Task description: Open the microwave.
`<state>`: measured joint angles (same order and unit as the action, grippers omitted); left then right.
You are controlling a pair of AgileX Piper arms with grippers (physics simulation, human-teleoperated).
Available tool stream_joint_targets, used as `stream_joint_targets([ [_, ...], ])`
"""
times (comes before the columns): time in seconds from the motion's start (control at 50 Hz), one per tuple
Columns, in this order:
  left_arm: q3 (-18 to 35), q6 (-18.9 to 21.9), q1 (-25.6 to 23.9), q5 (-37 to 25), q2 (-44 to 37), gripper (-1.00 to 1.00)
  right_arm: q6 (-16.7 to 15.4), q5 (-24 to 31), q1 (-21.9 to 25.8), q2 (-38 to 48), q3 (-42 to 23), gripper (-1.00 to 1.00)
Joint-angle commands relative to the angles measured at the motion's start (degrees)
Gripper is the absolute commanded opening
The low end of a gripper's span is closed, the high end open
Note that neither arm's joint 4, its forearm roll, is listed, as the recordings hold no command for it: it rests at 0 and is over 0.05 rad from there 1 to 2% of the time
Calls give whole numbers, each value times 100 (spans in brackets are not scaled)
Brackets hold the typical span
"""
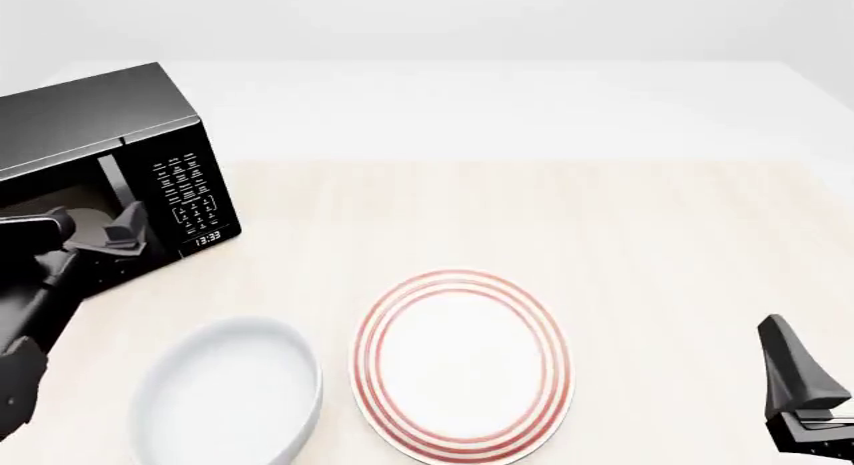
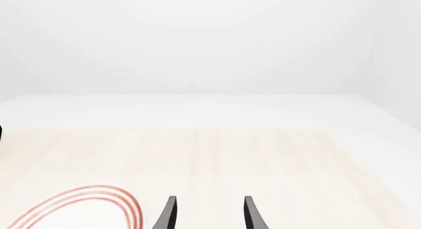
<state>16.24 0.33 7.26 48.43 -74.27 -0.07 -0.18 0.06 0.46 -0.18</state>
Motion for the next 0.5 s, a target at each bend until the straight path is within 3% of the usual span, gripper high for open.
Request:
stream_joint_targets([
  [0.02, 193, -8, -17, 188, -470, 100, -1, 0, -2, -1, 0, 100],
  [0.5, 481, -17, 74, 452, -1171, 100, -2, 0, 1, 0, 0, 100],
])
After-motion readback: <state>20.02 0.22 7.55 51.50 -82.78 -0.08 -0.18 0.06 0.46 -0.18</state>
